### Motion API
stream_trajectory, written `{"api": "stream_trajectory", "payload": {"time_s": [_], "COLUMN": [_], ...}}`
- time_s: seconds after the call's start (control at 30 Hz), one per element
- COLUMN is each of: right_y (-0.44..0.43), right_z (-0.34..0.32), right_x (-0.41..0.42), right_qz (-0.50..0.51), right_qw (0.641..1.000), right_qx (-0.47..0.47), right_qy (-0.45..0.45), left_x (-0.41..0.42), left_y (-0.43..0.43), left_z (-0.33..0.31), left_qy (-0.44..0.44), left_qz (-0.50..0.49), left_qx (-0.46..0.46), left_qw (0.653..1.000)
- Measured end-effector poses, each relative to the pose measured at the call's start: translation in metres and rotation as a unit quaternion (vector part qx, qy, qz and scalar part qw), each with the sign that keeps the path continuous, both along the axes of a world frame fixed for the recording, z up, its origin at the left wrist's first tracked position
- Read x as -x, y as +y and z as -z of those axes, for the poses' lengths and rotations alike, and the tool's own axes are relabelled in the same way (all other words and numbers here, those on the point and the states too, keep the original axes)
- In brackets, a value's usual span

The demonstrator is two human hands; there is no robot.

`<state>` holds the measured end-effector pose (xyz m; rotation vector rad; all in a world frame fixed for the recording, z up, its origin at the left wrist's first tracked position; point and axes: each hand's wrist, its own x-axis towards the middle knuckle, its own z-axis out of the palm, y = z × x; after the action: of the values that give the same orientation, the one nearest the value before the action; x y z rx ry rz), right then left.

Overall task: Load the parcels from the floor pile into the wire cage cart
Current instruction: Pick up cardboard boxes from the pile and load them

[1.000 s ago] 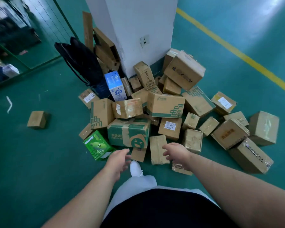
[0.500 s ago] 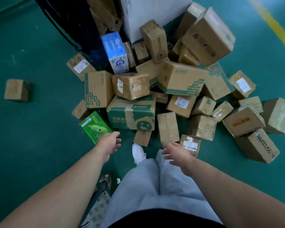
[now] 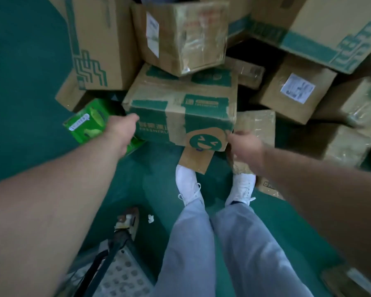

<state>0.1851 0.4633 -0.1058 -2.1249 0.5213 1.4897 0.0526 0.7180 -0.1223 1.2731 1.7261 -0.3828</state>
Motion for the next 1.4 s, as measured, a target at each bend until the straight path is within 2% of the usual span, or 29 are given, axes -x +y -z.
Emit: {"api": "stream_trajectory", "payload": {"time_s": [0.1, 0.2, 0.43, 0.57, 0.7, 0.9, 1.07, 1.2, 1.27, 1.4], "right_y": [0.012, 0.013, -0.003, -0.014, -0.020, -0.032, -0.042, -0.046, -0.047, -0.056], "right_z": [0.041, 0.069, 0.060, 0.014, -0.049, -0.142, -0.227, -0.284, -0.304, -0.358], "right_x": [-0.019, -0.022, -0.018, -0.019, -0.019, -0.028, -0.028, -0.014, -0.008, 0.027], "right_qz": [-0.010, 0.012, 0.052, 0.070, 0.069, 0.033, -0.077, -0.172, -0.207, -0.304], "right_qw": [0.999, 1.000, 0.998, 0.997, 0.997, 0.999, 0.995, 0.980, 0.972, 0.941], "right_qx": [0.020, 0.013, 0.020, 0.031, -0.003, -0.016, -0.058, -0.095, -0.107, -0.149], "right_qy": [-0.024, -0.006, 0.001, -0.028, -0.016, -0.020, -0.021, -0.023, -0.027, -0.004], "left_x": [-0.008, -0.013, 0.001, 0.019, 0.057, 0.111, 0.139, 0.175, 0.187, 0.231], "left_y": [0.024, 0.032, 0.007, -0.020, -0.042, -0.098, -0.164, -0.234, -0.261, -0.336], "left_z": [0.044, 0.072, 0.058, 0.008, -0.057, -0.155, -0.252, -0.326, -0.343, -0.400], "left_qy": [-0.016, -0.034, -0.075, -0.102, -0.106, -0.106, -0.143, -0.173, -0.177, -0.179], "left_qz": [-0.020, -0.028, -0.071, -0.152, -0.225, -0.287, -0.337, -0.431, -0.462, -0.533], "left_qx": [-0.031, -0.001, -0.016, -0.027, -0.011, 0.025, -0.007, -0.030, -0.014, -0.037], "left_qw": [0.999, 0.999, 0.994, 0.983, 0.968, 0.952, 0.931, 0.885, 0.869, 0.826]}}
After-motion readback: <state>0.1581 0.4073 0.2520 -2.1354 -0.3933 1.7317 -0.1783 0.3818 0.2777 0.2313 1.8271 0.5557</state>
